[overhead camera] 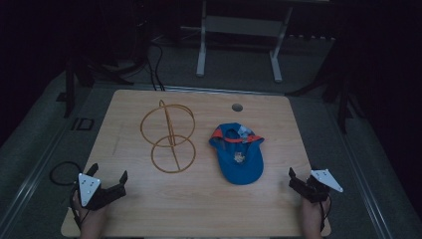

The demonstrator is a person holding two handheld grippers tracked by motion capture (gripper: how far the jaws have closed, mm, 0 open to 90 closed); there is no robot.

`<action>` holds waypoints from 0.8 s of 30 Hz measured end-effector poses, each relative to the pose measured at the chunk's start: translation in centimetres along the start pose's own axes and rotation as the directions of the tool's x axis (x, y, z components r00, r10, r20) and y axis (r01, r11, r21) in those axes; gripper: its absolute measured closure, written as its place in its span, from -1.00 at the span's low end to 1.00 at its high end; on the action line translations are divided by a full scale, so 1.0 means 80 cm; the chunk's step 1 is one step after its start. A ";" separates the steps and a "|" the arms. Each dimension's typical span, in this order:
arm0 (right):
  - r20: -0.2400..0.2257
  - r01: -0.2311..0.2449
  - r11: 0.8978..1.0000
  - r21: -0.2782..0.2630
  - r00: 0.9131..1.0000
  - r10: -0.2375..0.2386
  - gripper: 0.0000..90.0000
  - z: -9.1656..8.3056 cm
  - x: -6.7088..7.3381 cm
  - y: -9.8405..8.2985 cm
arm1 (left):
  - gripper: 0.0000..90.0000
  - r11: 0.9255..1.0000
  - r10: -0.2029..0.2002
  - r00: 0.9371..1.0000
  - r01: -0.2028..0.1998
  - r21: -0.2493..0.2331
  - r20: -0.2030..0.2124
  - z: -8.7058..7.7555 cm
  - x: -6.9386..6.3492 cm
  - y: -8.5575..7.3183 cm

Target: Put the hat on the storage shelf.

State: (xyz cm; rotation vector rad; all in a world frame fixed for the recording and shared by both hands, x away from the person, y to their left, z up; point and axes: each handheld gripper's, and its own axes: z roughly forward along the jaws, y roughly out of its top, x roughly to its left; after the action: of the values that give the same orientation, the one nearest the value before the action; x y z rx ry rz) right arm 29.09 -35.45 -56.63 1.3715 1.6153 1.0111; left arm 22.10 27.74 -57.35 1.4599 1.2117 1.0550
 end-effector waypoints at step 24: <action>-0.099 -0.007 0.993 0.116 0.995 0.018 -0.65 0.011 0.003 0.026 | -0.96 0.997 -0.061 0.992 0.066 -0.043 0.108 -0.001 -0.007 0.002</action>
State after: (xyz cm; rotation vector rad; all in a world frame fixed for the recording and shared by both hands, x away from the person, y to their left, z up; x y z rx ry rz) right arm 30.67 -34.91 -55.05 1.4288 1.7651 1.0219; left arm 21.95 27.21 -57.17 1.4143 1.1428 0.9441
